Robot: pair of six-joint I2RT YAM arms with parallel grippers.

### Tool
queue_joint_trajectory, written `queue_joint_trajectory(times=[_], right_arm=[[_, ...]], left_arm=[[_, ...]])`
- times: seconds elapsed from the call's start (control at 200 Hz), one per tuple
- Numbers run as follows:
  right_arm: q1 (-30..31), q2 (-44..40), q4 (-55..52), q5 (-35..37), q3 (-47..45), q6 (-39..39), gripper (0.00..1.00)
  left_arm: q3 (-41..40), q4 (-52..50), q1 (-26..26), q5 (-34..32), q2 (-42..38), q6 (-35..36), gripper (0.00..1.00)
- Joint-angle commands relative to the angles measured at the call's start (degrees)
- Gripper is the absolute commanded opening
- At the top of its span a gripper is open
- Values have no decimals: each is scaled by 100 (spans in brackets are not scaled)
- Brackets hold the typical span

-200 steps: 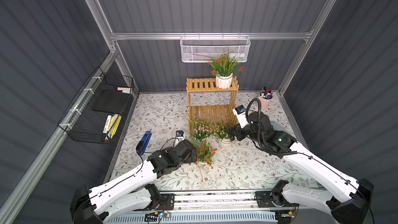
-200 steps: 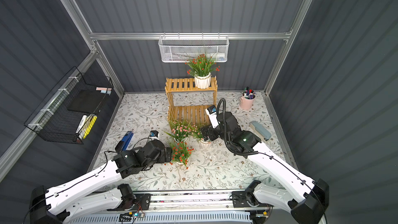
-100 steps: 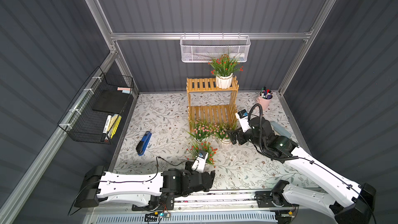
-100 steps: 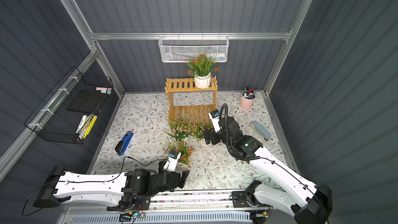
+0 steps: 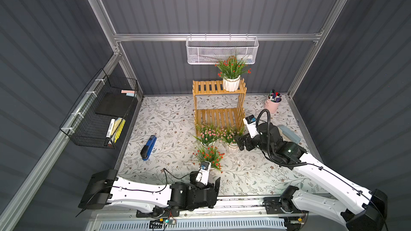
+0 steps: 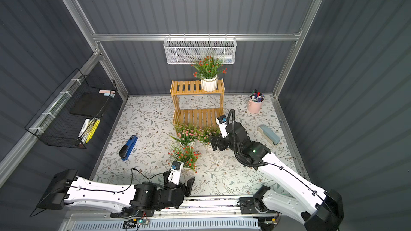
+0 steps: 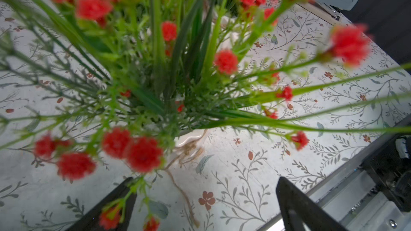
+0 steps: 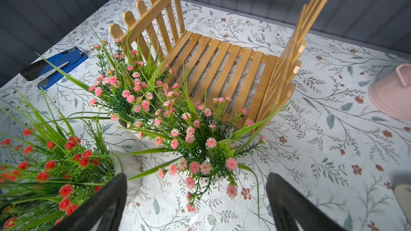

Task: Place the baby's breath potted plants on the rack by color
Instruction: Pick up the baby's breath potted plant from the center of the board.

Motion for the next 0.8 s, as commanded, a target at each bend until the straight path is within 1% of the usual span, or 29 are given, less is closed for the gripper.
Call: queue_joint_trajectory(times=[0.0,0.09,0.14,0.22,0.335,0.4,0.495,0.555,0.635,0.73,0.795], right_arm=[[-13,-34,50,-35,-16,108,99],[-14,27,83,-77,-43,92,99],[-11,62,81,-102,-49,104,99],[-14,147,132,-129,-52,107,99],[-11,319,187,-188,24,75,99],[-17,399,188,-225,86,76,99],[-11,497,137,-315,196,77,99],[-17,544,56,-348,284,64,99],[-9,578,-43,-315,377,21,99],[-13,573,-42,-280,404,19,99],[-5,571,-54,-302,396,25,99]], left_arm=[[-381,609,-29,-314,-77,-27,99],[-572,781,-24,-420,1,17,99],[-664,999,-28,-447,23,181,100],[-885,1569,-33,-370,39,716,99],[-1112,1792,-11,-640,-54,821,100],[-1401,2213,54,-624,-186,996,99],[-1663,2676,332,-414,-309,1318,100],[-1674,2918,644,-69,-267,1678,99],[-1616,3277,988,341,-86,2127,99],[-1499,3577,1210,528,215,2472,99],[-1452,3765,1332,635,396,2546,99]])
